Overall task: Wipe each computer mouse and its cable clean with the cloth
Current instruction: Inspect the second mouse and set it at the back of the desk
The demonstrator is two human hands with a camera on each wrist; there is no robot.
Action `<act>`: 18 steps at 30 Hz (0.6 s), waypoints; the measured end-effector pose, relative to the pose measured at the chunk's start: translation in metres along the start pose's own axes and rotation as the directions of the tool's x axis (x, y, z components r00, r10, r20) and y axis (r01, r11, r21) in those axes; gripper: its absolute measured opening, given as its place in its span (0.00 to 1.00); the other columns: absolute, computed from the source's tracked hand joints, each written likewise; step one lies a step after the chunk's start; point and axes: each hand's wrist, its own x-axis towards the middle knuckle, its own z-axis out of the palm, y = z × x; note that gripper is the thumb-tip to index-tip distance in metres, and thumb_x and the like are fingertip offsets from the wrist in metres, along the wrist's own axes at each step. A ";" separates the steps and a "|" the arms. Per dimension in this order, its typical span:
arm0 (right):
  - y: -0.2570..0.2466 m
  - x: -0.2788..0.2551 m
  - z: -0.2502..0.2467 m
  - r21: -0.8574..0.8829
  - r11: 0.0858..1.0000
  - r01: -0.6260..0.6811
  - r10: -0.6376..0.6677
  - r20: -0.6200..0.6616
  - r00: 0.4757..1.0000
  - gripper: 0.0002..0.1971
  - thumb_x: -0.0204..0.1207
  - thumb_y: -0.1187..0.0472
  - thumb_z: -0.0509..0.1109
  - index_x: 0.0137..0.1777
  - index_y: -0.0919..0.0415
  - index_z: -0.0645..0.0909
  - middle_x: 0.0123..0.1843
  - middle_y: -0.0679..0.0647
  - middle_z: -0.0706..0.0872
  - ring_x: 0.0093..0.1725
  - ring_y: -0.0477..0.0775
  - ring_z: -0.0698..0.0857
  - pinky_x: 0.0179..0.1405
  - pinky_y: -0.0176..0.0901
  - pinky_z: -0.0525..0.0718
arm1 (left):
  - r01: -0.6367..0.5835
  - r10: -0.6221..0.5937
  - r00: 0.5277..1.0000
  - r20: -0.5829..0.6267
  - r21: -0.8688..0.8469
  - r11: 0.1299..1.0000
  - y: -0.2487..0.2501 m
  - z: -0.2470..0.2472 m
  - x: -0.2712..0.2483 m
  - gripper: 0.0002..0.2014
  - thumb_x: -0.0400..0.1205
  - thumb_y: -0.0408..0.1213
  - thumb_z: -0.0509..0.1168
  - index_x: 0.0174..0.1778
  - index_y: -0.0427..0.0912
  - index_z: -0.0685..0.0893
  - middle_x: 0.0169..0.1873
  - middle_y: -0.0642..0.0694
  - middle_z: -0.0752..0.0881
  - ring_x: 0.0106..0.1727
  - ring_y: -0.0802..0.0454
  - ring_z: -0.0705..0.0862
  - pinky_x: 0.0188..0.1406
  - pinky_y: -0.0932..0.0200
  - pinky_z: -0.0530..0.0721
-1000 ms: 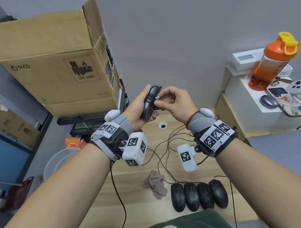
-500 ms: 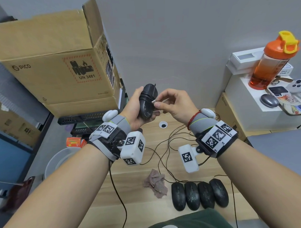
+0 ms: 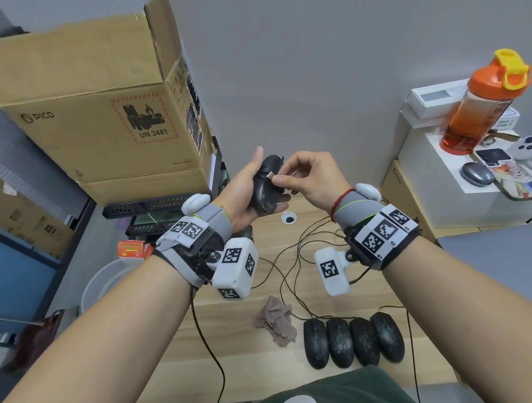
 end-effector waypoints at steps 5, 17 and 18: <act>0.005 0.000 -0.003 0.004 1.000 -0.006 0.006 0.007 1.000 0.06 0.68 0.61 0.84 0.38 0.60 0.88 0.33 0.60 0.88 0.32 0.52 0.85 0.38 0.47 0.88 | -0.044 0.041 0.998 0.049 0.065 0.997 -0.010 -0.006 0.002 0.25 0.83 0.51 0.70 0.70 0.37 0.85 0.61 0.35 0.89 0.56 0.44 0.90 0.59 0.49 0.90; 0.066 -0.018 0.019 0.083 0.955 -0.285 0.285 0.017 0.958 0.06 0.77 0.64 0.75 0.47 0.67 0.84 0.36 0.56 0.83 0.29 0.52 0.83 0.34 0.43 0.86 | 0.055 -0.079 0.985 -0.152 -0.156 0.986 -0.060 -0.032 0.011 0.20 0.87 0.44 0.66 0.69 0.35 0.81 0.52 0.33 0.87 0.43 0.41 0.90 0.41 0.53 0.90; 0.078 -0.021 0.023 0.066 0.936 -0.346 0.344 0.041 0.938 0.05 0.78 0.63 0.75 0.47 0.65 0.84 0.38 0.58 0.82 0.29 0.51 0.83 0.32 0.41 0.86 | 0.084 -0.105 0.980 -0.170 -0.129 0.988 -0.068 -0.037 0.011 0.20 0.87 0.46 0.65 0.69 0.37 0.81 0.50 0.36 0.88 0.40 0.42 0.90 0.39 0.55 0.87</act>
